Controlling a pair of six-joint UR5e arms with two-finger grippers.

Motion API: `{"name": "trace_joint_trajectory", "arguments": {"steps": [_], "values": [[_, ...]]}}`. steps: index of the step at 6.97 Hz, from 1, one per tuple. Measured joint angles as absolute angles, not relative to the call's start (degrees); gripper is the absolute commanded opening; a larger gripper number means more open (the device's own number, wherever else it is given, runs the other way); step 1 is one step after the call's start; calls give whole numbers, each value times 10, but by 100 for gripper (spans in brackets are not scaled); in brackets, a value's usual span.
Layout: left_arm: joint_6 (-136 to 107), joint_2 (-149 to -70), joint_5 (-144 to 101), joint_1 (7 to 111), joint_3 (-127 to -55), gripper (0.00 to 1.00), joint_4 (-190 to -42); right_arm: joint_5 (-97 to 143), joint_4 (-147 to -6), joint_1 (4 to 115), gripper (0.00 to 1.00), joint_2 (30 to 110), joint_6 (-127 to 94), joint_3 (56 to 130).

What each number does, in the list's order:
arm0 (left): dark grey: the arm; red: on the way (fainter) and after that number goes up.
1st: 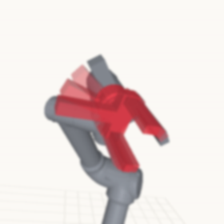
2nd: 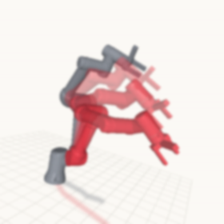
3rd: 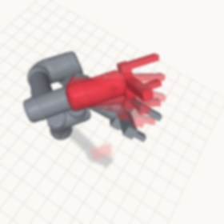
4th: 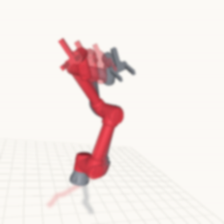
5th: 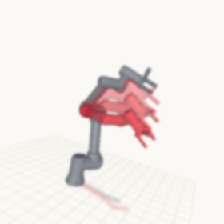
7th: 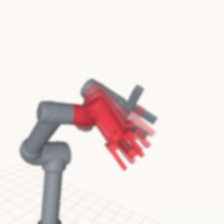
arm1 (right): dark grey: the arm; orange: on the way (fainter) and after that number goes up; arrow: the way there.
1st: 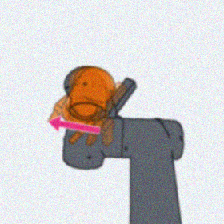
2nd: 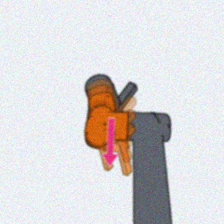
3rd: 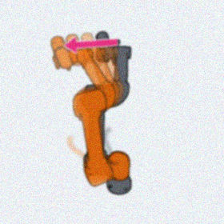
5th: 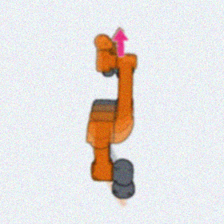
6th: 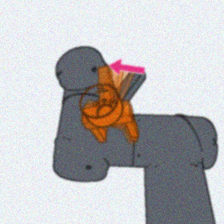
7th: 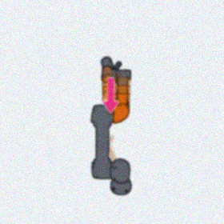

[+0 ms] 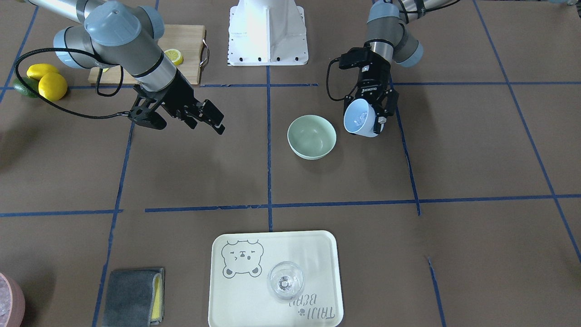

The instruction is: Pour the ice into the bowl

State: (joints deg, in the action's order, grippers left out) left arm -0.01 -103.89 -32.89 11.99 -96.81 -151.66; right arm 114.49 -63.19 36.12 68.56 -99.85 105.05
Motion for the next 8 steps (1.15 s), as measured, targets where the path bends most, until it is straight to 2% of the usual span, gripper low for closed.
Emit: {"name": "trace_joint_trajectory", "arguments": {"steps": [4,8], "values": [[256,-1080,-329,118,-982,0,-1327,1141,-632,369,100,689,-999,1052],[382,-1117,-322,112,-986,0,-1175,1140,-632,370,100,693,-999,1052]]}}
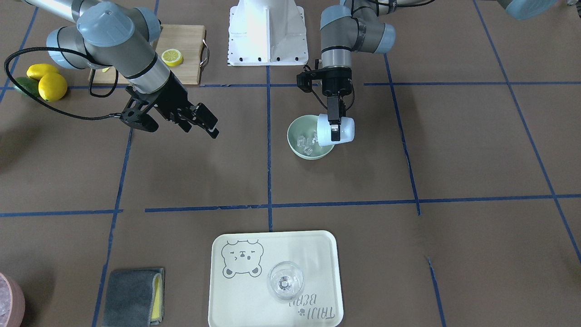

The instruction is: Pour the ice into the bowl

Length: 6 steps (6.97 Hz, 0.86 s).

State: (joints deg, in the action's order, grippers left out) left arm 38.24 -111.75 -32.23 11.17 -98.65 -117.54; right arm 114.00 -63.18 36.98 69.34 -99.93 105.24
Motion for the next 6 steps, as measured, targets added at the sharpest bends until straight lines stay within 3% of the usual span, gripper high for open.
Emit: {"name": "trace_joint_trajectory", "arguments": {"steps": [6], "values": [[395,-1109,-306,108,-1026,0,-1155,1139,-632,370,100,698,-999,1052]]}}
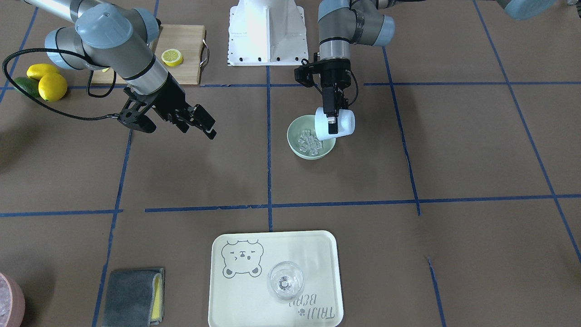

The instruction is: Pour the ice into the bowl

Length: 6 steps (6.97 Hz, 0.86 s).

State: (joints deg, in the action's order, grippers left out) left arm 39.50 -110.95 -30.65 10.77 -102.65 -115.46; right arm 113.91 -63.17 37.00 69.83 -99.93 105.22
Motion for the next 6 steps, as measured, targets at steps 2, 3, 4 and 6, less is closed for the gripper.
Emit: {"name": "trace_joint_trajectory", "arguments": {"steps": [2,3,4,6], "values": [[230,-1081,-309,108,-1046,0,-1155,1133,-632,370,100,698,-999,1053],[111,-1051,-313,109,-1063,0,-1155,1130,-632,370,100,698,-999,1053],[-11,-1014,-319,109,-1080,0,-1155,1127,-632,369,100,697,-999,1053],[-319,-949,-325,109,-1106,0,-1156,1125,-632,369,100,696,-999,1056]]}}
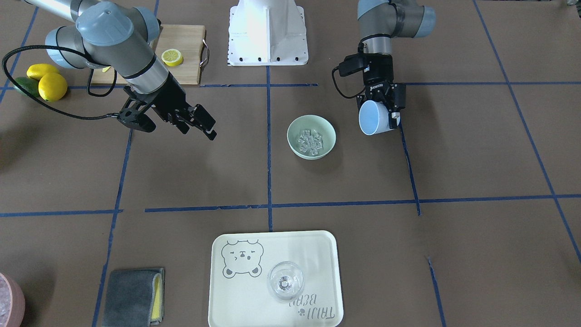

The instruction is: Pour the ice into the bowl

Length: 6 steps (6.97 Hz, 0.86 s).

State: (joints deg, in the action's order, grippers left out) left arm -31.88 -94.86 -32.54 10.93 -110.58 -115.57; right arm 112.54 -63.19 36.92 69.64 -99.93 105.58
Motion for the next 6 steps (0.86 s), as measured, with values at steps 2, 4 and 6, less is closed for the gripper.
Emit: {"name": "trace_joint_trajectory", "arguments": {"steps": [2,4,6], "values": [[-579,-905,-326,111,-1116,0,-1159,1121,-632,369,100,696,-999,1056],[-695,-849,-327,114,-1119,0,-1183,1119,-632,368,100,695,-999,1056],[-749,-781,-325,115,-1096,0,-1302,1117,-633,367,100,694,-999,1056]]}}
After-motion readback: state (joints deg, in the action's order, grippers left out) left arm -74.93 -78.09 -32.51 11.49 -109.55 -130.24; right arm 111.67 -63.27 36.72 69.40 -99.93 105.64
